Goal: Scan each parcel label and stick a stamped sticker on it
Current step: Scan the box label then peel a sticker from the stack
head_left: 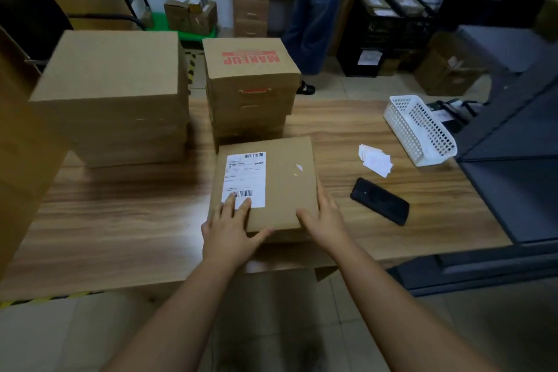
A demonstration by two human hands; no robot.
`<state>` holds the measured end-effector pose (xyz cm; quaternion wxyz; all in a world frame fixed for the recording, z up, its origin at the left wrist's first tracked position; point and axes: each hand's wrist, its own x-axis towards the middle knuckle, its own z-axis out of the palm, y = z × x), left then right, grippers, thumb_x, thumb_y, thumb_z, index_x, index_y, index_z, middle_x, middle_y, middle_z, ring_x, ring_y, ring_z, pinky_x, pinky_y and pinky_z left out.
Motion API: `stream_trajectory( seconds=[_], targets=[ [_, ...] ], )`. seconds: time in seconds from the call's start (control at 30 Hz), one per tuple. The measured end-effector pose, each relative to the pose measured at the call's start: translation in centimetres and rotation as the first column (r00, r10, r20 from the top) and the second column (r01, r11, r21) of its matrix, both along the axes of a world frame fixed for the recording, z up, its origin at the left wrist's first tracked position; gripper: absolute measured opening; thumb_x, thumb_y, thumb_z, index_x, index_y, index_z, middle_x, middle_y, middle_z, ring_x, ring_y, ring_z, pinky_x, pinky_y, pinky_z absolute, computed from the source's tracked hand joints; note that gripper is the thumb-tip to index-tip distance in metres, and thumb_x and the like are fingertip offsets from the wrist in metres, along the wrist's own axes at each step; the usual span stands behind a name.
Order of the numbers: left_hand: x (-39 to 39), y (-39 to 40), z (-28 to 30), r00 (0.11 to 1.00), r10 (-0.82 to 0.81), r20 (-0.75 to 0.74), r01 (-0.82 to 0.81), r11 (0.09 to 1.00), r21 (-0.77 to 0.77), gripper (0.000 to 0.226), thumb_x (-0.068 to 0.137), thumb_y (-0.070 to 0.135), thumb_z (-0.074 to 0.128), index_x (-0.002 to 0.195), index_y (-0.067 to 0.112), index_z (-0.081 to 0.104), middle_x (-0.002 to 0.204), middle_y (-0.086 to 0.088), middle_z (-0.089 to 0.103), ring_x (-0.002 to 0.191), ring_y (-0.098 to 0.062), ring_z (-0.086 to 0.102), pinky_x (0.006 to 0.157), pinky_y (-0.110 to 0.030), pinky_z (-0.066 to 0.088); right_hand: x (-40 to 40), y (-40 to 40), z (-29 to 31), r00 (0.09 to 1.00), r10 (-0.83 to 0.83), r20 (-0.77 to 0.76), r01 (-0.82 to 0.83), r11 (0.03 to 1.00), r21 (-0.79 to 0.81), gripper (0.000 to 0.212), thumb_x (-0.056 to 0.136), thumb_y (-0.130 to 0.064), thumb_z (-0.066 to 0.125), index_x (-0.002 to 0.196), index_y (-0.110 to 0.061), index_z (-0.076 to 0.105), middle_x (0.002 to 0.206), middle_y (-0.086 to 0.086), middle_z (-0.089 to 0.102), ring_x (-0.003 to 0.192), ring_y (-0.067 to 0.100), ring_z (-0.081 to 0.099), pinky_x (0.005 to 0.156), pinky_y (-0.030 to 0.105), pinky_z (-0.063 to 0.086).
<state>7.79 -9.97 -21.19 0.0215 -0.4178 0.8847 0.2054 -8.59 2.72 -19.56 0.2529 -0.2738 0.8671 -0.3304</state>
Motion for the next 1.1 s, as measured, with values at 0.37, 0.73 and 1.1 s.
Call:
stream_trajectory(
  seconds=[0.37, 0.73, 1.1],
  targets=[
    [-7.9, 4.6, -1.1, 0.992, 0.050, 0.117, -0.038, 0.994, -0.106, 0.070, 0.088, 0.071, 0.038, 0.149, 0.040, 0.025, 0.164, 0.003, 0.005, 0.147, -0.023, 0.009, 0.109, -0.045, 0.021, -9.1, 4.7, -4.0, 0.958, 0.257, -0.128, -0.246, 0.965, 0.093, 0.061, 0.094, -0.044, 0.060, 0.149, -0.027, 0.040, 0.163, 0.000, 0.012, 0.149, 0.019, 0.018, 0.120, 0.029, 0.016],
    [-12.5, 6.3, -1.3, 0.976, 0.161, 0.150, -0.150, 0.985, -0.086, 0.070, 0.090, 0.068, 0.042, 0.151, 0.040, 0.023, 0.165, 0.007, 0.001, 0.150, -0.020, 0.002, 0.117, -0.043, 0.012, -23.1, 11.4, -6.6, 0.809, 0.547, -0.218, -0.332, 0.730, 0.598, 0.080, 0.091, -0.061, 0.051, 0.154, -0.045, 0.005, 0.164, 0.003, 0.000, 0.147, 0.028, 0.011, 0.116, 0.044, 0.023],
    [-13.2, 6.5, -1.3, 0.968, 0.181, 0.173, -0.168, 0.982, -0.090, 0.071, 0.091, 0.068, 0.041, 0.152, 0.037, 0.022, 0.165, 0.002, 0.003, 0.150, -0.023, 0.006, 0.119, -0.041, 0.010, -23.7, 13.4, -4.4, 0.869, 0.427, -0.252, -0.281, 0.843, 0.460, 0.073, 0.080, -0.054, 0.061, 0.147, -0.049, 0.031, 0.129, 0.000, 0.040, 0.125, 0.022, 0.032, 0.101, 0.038, 0.029]
  ],
)
